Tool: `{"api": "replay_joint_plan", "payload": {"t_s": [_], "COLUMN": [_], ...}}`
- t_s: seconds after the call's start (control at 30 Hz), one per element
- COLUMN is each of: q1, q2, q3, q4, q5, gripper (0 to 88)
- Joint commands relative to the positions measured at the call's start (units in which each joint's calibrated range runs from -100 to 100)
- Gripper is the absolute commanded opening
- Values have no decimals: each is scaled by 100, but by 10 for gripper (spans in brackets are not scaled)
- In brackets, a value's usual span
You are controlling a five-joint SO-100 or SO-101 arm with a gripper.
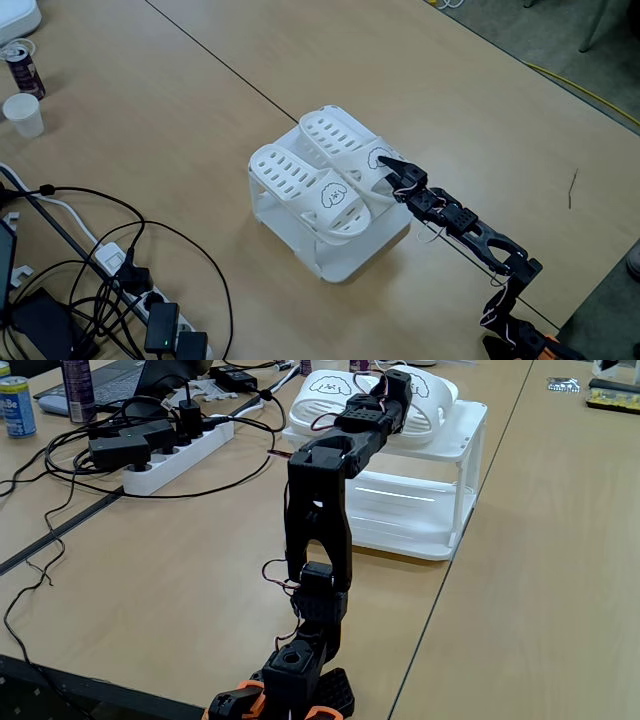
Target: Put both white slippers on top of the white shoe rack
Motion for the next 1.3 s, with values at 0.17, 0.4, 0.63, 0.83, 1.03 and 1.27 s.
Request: {"api": "replay_joint_plan", "payload": {"t_s": [0.17,0.4,0.63,0.83,1.03,1.27], "q1": [10,10,52,68,68,60], "q2": [-93,126,126,126,100,25], "q3": [-539,-702,-647,-629,-629,-620], "q4": [-18,-26,-26,-26,-26,-9], "q5": [42,42,42,42,42,42], "gripper": [8,8,8,32,170,174]}}
